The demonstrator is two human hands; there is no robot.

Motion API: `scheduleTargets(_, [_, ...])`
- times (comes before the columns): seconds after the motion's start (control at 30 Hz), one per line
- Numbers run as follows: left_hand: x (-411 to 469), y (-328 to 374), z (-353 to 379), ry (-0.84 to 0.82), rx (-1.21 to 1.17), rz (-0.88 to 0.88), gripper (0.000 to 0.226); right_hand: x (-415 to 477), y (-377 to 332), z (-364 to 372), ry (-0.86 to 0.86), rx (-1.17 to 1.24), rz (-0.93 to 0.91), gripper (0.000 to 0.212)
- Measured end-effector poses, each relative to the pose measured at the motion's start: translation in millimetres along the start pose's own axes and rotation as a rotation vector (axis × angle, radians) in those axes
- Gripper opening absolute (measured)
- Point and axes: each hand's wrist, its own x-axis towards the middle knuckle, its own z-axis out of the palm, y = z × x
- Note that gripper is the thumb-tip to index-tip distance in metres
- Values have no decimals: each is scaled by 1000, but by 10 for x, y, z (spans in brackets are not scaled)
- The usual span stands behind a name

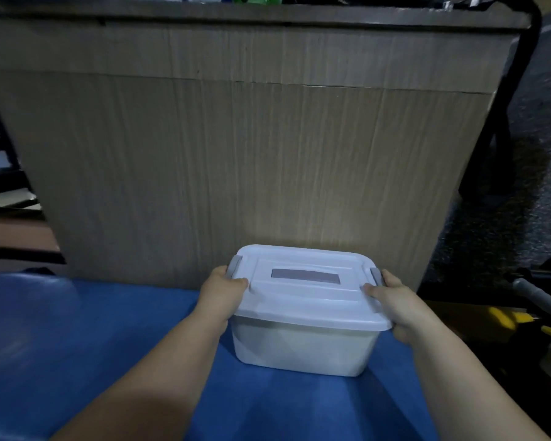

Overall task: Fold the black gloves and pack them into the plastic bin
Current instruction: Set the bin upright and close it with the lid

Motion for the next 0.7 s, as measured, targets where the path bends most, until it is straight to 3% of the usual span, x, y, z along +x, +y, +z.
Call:
scheduleTargets(0.17, [182, -131, -653, 120, 91, -2, 36, -15, 18, 736, -98, -55, -34, 57])
scheduleTargets(0.27, [301, -233, -1045, 181, 132, -19, 41, -56, 7, 1196, -147, -73, -67, 43])
scheduleTargets(0.43, [494, -331, -1561, 253, 188, -30, 40, 38, 77, 1776, -202, -174, -121, 77])
scheduleTargets(0.7, [786, -467, -1972, 293, 183, -14, 54, 14, 60, 2317, -150, -267, -189, 71])
